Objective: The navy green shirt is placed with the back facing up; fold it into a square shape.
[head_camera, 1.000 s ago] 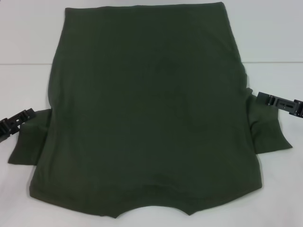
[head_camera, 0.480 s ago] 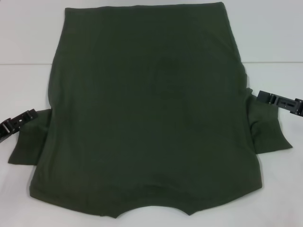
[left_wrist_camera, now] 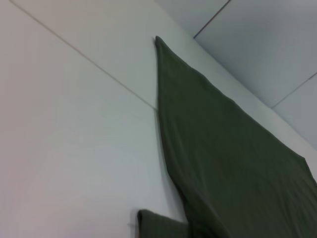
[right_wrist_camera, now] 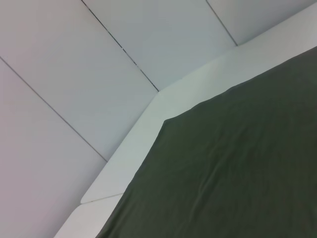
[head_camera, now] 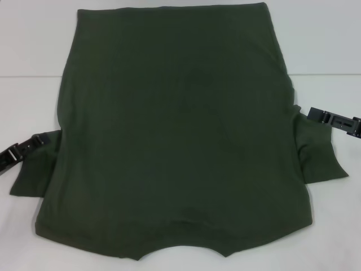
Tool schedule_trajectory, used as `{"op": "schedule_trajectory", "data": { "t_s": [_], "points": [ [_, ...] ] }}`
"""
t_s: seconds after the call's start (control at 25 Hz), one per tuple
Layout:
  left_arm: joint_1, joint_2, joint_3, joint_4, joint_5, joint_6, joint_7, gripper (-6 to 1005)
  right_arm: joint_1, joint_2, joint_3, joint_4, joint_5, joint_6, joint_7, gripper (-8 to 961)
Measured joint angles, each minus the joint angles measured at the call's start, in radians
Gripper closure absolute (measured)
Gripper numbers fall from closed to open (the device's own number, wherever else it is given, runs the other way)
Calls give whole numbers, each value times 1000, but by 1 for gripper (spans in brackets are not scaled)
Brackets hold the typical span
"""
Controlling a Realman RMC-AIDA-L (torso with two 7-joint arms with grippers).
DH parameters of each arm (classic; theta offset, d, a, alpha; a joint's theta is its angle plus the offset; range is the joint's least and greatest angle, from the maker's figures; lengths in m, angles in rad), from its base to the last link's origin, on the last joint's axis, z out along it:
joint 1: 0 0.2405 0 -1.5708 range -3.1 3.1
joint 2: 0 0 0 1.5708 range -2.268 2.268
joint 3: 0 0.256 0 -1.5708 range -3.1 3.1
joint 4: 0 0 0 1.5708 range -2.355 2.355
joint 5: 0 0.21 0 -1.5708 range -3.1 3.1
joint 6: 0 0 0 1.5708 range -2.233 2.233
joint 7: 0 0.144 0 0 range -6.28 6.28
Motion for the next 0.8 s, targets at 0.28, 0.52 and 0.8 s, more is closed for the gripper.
{"op": "schedule_trajectory", "data": {
  "t_s": [0.28, 0.52, 0.8],
  "points": [
    [-5, 0, 9, -9, -3, -19, -15, 99, -2, -1, 7, 4, 0, 0, 0, 39],
    [2, -1, 4, -5, -8, -21, -22, 277, -8, -3, 18, 11, 1, -4, 0, 39],
    [4, 0, 0, -3, -9, -21, -23, 560, -10, -3, 20, 11, 9, -8, 0, 39]
  ]
}}
